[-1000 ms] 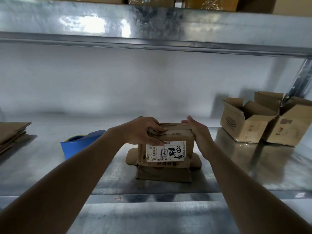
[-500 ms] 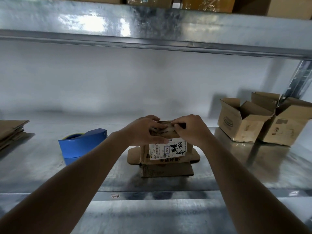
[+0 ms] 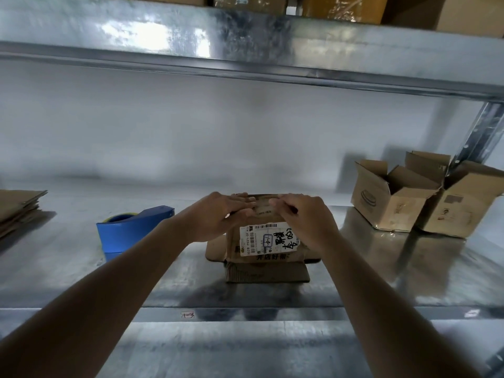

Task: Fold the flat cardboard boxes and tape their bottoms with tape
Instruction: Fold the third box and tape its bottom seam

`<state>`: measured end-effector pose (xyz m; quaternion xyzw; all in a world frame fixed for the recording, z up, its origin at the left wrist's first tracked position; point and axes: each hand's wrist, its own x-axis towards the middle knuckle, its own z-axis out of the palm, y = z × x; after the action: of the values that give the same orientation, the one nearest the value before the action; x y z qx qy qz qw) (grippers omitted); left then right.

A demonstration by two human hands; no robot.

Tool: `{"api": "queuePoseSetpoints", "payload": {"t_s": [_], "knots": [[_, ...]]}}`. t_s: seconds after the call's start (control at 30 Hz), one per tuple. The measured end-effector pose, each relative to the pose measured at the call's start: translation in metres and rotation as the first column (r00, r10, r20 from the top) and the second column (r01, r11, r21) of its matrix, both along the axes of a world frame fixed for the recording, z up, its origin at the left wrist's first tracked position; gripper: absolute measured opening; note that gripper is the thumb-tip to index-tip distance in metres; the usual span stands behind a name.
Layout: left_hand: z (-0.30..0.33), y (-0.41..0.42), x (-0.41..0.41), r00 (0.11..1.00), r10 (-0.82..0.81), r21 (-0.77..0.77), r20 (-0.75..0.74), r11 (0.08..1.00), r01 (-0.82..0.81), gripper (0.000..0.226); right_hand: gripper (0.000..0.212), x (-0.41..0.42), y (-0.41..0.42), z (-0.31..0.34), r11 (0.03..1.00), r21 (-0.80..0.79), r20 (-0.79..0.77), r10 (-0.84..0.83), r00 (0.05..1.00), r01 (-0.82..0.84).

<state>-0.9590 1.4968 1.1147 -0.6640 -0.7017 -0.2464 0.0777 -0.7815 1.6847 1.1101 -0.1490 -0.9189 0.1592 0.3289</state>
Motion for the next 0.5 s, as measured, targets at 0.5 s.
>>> {"api": "queuePoseSetpoints", "payload": {"t_s": [0.5], "knots": [[-0.001,-0.043,-0.018,0.968,0.236,0.080,0.089,0.967,-0.244,0.051,0.036,-0.021,-0.031,0.002,0.997,-0.034,-0.038,-0.078,0.996,0.076]]}}
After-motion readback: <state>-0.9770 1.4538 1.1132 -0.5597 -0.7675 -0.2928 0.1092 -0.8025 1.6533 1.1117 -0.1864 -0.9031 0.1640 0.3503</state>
